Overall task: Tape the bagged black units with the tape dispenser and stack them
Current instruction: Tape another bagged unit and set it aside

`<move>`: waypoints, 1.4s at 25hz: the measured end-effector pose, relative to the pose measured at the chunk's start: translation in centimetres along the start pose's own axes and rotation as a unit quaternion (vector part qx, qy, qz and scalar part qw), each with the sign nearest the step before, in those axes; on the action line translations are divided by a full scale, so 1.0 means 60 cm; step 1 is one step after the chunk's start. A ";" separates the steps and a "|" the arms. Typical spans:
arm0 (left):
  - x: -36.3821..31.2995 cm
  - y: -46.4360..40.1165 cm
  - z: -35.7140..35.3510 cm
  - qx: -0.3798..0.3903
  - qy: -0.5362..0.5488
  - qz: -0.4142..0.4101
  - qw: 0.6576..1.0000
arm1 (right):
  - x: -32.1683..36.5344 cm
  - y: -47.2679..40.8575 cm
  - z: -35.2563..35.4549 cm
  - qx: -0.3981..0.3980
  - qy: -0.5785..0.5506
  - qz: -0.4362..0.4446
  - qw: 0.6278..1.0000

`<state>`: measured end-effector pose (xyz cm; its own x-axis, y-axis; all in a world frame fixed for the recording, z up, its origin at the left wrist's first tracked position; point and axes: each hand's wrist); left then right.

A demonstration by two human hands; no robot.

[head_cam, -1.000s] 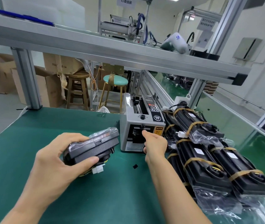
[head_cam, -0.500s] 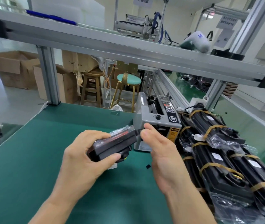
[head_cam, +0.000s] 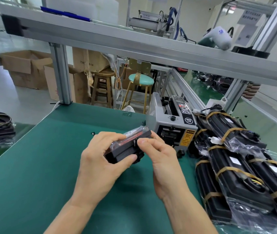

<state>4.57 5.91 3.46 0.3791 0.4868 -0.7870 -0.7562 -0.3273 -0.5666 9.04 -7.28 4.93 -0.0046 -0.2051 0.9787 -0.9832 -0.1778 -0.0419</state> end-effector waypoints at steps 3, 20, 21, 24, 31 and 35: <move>0.000 -0.001 0.001 -0.006 -0.001 -0.003 1.000 | -0.001 -0.001 0.002 0.008 0.006 -0.003 1.000; 0.001 0.000 0.003 -0.005 -0.001 -0.005 1.000 | -0.003 -0.008 0.000 -0.007 0.043 0.012 0.999; 0.001 0.000 0.003 -0.004 -0.002 -0.005 1.000 | -0.003 -0.007 -0.001 -0.010 0.048 0.018 0.999; 0.001 0.001 0.003 -0.002 -0.008 -0.007 1.000 | -0.004 -0.005 -0.002 -0.024 0.071 0.033 0.997; 0.002 0.000 0.003 -0.008 -0.013 -0.006 1.000 | -0.007 -0.006 -0.008 -0.058 0.138 0.063 0.987; 0.002 0.000 0.005 -0.010 -0.013 -0.005 1.000 | -0.014 -0.009 -0.010 -0.083 0.110 0.033 0.990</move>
<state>4.43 6.20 3.43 0.3718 0.5110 -0.7750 -0.7418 -0.3384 -0.5790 9.46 -6.46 4.25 -0.0910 0.0077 0.9958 -0.9958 -0.0066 -0.0910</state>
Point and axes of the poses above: each hand's wrist, its own y-axis away from the middle knuckle, its own z-axis out of the back of the hand, x = y × z, and after that the axes turned 1 degree about -x, right-handed
